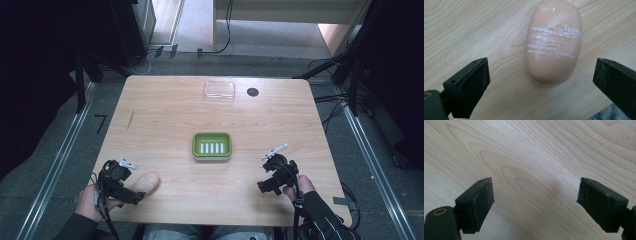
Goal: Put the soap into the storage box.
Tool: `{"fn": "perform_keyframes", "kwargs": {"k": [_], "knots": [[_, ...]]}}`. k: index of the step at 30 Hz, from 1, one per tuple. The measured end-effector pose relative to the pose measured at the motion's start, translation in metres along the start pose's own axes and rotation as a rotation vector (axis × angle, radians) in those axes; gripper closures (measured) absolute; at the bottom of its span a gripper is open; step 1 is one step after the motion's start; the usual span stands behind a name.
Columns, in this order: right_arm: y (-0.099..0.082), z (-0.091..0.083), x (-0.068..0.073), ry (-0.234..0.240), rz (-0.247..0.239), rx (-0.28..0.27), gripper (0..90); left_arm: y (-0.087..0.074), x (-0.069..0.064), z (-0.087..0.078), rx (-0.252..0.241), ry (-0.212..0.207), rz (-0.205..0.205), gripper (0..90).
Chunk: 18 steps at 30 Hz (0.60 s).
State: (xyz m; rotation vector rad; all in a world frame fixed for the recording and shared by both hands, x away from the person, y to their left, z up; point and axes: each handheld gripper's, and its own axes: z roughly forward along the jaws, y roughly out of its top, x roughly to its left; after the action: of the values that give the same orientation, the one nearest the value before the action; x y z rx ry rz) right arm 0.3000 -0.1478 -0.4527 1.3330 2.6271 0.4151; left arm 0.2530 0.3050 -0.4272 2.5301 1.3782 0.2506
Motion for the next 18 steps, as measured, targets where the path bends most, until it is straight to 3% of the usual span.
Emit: {"fn": "perform_keyframes", "kwargs": {"k": [18], "knots": [[0.0028,0.0022,0.0019,-0.001,-0.014,0.007,14.2,-0.0002,0.0003,-0.0001,-0.014,-0.015,0.026,1.5]]}}
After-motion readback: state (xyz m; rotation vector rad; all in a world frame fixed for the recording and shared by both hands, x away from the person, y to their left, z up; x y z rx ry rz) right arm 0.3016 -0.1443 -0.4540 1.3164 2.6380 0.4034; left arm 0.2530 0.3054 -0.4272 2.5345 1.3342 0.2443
